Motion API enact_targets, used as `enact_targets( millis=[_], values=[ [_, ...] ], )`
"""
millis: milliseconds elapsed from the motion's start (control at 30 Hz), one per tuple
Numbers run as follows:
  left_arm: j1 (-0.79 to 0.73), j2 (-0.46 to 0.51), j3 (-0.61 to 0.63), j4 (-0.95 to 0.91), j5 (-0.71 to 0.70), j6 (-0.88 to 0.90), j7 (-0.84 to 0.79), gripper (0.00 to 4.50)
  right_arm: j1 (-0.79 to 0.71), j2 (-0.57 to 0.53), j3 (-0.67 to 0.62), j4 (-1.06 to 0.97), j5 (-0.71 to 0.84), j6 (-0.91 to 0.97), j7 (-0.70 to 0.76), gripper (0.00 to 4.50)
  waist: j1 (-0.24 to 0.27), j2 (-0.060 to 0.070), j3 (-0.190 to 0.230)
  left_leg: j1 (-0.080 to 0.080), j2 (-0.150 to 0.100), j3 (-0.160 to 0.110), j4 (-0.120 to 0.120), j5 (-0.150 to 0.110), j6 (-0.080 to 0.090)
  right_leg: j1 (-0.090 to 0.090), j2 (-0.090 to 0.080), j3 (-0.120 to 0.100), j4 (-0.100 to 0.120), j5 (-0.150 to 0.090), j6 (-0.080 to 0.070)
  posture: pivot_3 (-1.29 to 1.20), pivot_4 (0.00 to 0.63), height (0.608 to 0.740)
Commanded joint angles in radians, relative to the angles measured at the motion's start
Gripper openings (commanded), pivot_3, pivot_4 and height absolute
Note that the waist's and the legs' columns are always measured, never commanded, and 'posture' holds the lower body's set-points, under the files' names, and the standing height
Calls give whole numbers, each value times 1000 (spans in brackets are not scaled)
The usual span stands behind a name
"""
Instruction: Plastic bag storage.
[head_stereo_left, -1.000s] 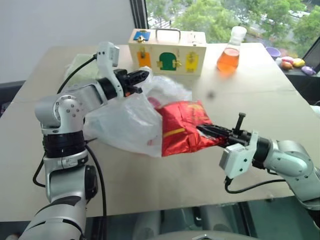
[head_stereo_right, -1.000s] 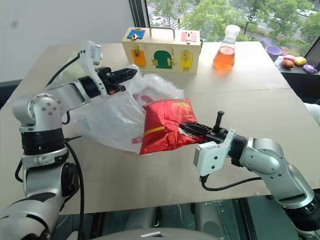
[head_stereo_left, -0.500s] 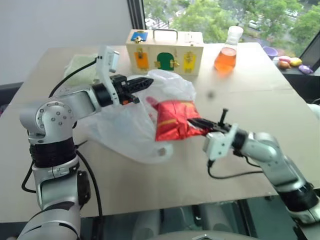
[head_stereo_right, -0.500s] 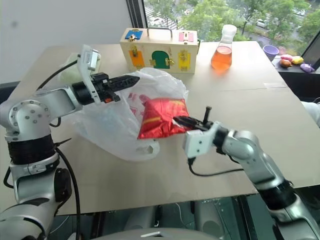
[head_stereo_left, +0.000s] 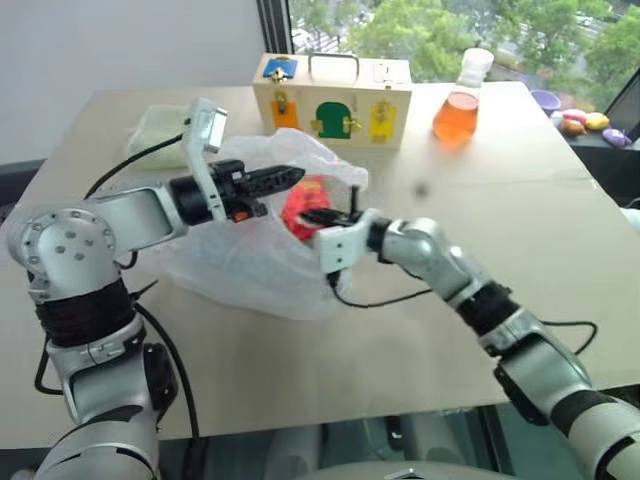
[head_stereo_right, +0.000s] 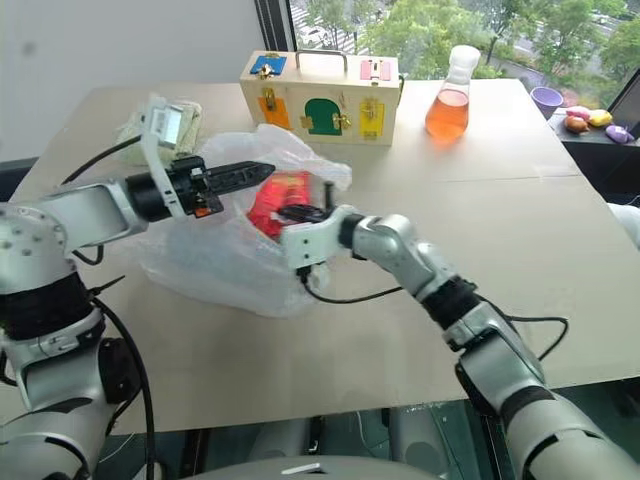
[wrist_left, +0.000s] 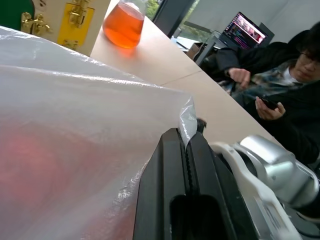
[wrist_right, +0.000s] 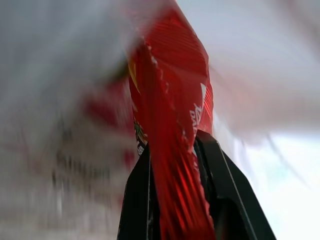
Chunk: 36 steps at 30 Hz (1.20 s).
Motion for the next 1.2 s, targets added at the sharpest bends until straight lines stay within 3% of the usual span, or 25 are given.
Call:
enact_targets(
  millis=[33,67,100,200,233,367,500,633,767,833,1033,1200],
  values=[
    [-18,4,15,-17,9,-35,26,0,-1,19,-10,-21,66,-2,45,1713,1,0,0,0,0,-1,0,0,0,0,0,-1,0,0,0,0,150,740],
    [-13,8,11,-19,12,-37,26,0,5,25,-26,-31,58,4,10,2328,4,0,0,0,0,-1,0,0,0,0,0,-1,0,0,0,0,150,740],
    [-10,11,8,-17,20,-42,28,0,6,26,-38,-34,50,10,-14,2633,6,0,0,-1,-1,-1,0,0,0,0,-1,-1,0,0,0,0,150,740],
    [3,7,-8,-17,58,-85,27,0,41,4,-66,-102,210,119,153,2633,6,0,0,0,-3,-1,0,0,1,1,-2,-1,0,0,0,0,150,740],
    [13,7,-19,-27,76,-114,15,0,54,-12,-80,-135,235,145,174,3203,6,0,0,0,-3,-2,0,-1,1,1,-2,-2,0,0,0,0,150,740],
    [71,-4,-24,-59,105,-248,-83,0,132,-87,-159,-318,271,330,183,4439,5,1,0,-1,-2,-4,0,-1,1,1,-2,-4,1,0,0,0,150,740],
    [106,36,-46,-50,131,-304,-165,0,244,-136,-297,-605,362,719,161,4439,6,1,0,-2,-2,-6,0,-1,2,1,-2,-5,1,0,0,0,150,740],
    [110,43,-50,-56,108,-320,-225,0,250,-86,-369,-624,365,954,34,4439,3,1,0,-1,-2,-5,0,-1,3,1,-1,-5,1,0,0,0,150,740],
    [115,45,-76,-67,130,-338,-247,0,125,70,-434,-393,425,994,-93,4439,-2,1,1,1,-1,-5,0,0,1,2,1,-4,1,0,0,0,150,740],
    [117,44,-82,-72,140,-351,-243,0,94,91,-434,-334,437,975,-95,4439,-2,1,1,2,0,-5,0,1,1,1,3,-2,2,1,-1,0,150,740],
    [124,29,-61,-79,122,-351,-198,0,163,27,-365,-452,476,1015,-5,4439,6,2,1,-2,-2,-8,0,1,1,1,0,-6,-1,1,-2,0,150,740],
    [105,0,-25,-72,63,-330,-148,0,226,-59,-381,-519,501,1083,10,4439,6,2,1,-3,-2,-9,-2,0,2,1,0,-6,-3,1,-2,0,150,740]
  ],
)
